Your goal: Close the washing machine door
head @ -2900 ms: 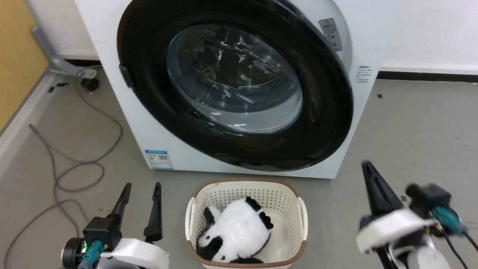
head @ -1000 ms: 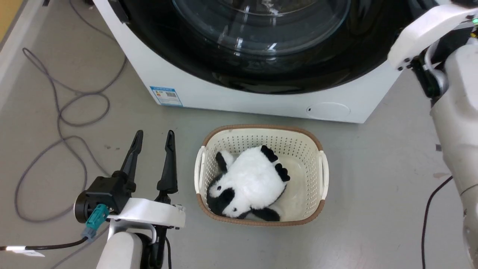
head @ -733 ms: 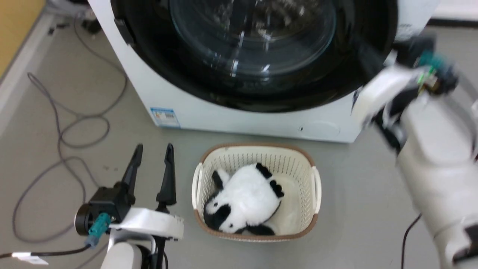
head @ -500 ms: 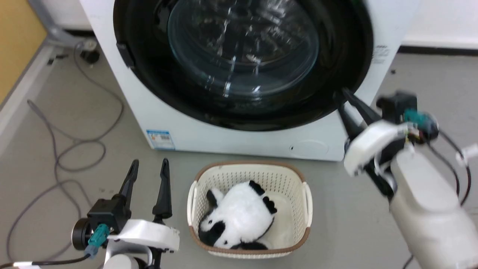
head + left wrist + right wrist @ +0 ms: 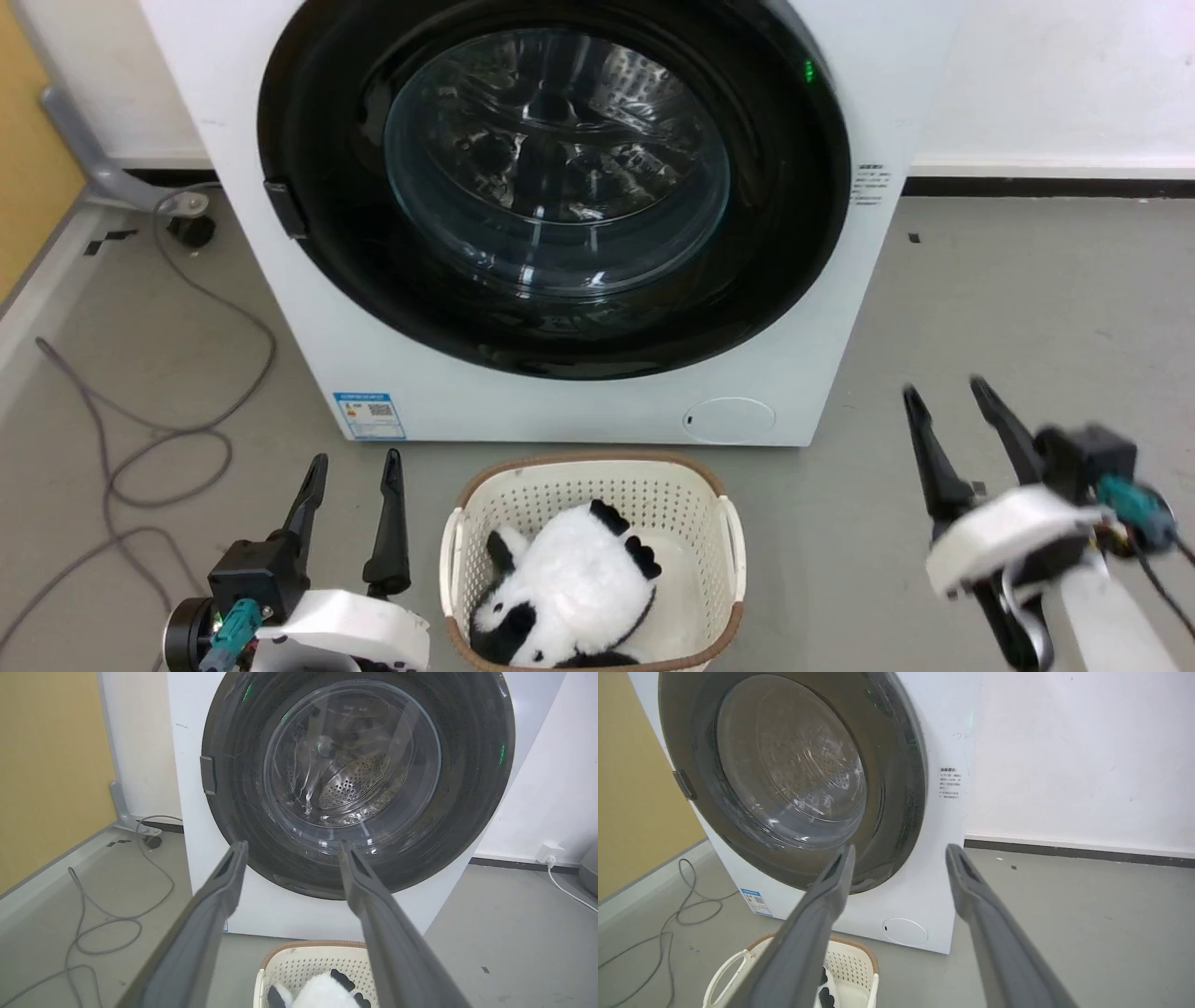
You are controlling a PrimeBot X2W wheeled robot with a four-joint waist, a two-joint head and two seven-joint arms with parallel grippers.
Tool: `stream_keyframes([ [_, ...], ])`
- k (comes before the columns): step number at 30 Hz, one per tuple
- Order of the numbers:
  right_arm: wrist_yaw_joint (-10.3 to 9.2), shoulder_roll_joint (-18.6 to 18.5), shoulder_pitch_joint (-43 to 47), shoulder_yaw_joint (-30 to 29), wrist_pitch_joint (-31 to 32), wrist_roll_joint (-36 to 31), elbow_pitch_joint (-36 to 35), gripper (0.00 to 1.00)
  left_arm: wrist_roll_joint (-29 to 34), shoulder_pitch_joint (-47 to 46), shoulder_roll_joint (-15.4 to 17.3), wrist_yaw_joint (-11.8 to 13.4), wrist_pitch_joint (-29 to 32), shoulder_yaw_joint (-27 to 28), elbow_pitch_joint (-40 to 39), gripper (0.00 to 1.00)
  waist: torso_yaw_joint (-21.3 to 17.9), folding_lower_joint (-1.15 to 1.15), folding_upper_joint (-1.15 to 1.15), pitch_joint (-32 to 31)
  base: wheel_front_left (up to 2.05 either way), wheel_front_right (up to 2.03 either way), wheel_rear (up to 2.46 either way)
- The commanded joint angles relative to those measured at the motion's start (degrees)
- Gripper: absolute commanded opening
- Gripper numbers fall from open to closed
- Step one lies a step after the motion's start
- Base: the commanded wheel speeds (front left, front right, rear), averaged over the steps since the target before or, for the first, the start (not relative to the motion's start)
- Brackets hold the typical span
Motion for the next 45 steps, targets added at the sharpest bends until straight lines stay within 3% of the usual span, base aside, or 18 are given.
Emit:
stream_keyframes([
  [1,-0.05,1.1,2.7,-1.5,0.5,-1.1,-2.0,1.0,0.4,0.7,0.2,-0.3,-0.3,0.3,0.2,1.0,-0.3,0.01,0.0,-0.3,0.0,0.0,0.0],
  [6,-0.05,4.6,11.1,-8.1,2.9,-5.4,-11.1,1.0,1.7,0.8,1.1,-0.5,-0.3,0.6,1.0,1.0,-1.0,0.01,0.0,-0.6,0.0,0.0,0.0],
  [11,-0.05,6.3,18.3,-10.7,4.6,-8.0,-18.8,1.0,2.6,2.0,1.4,-1.0,-0.3,0.6,1.3,1.0,-2.0,0.01,0.0,-1.0,0.0,0.0,0.0],
  [12,-0.05,6.5,21.8,-10.2,5.3,-7.3,-22.2,1.0,3.1,2.7,1.5,-1.2,-0.3,0.4,2.0,1.0,-2.6,0.01,0.0,-1.3,0.0,0.0,0.0],
  [20,-0.05,6.5,26.5,-7.1,5.9,-6.4,-29.0,1.0,4.2,4.1,1.3,-1.6,-0.3,0.0,2.0,1.0,-3.2,0.01,0.0,-1.8,0.0,0.0,0.0],
  [30,-0.05,6.5,27.5,-4.8,6.4,-5.9,-31.1,1.0,5.4,3.3,1.1,-1.8,-0.3,-0.7,1.3,1.0,-2.5,0.01,0.0,-1.7,0.0,0.0,0.0],
  [31,0.0,6.4,26.6,-4.9,6.4,-6.4,-30.7,0.0,5.2,3.5,1.2,-1.6,0.0,-0.7,1.5,0.0,-2.5,0.01,0.0,-1.7,0.0,0.0,0.0],
  [45,0.0,6.4,25.8,-4.8,7.1,-7.0,-30.5,0.0,5.6,3.5,1.1,-1.1,1.3,-0.6,0.4,0.0,-2.4,0.01,0.0,-1.5,0.0,0.0,0.0],
])
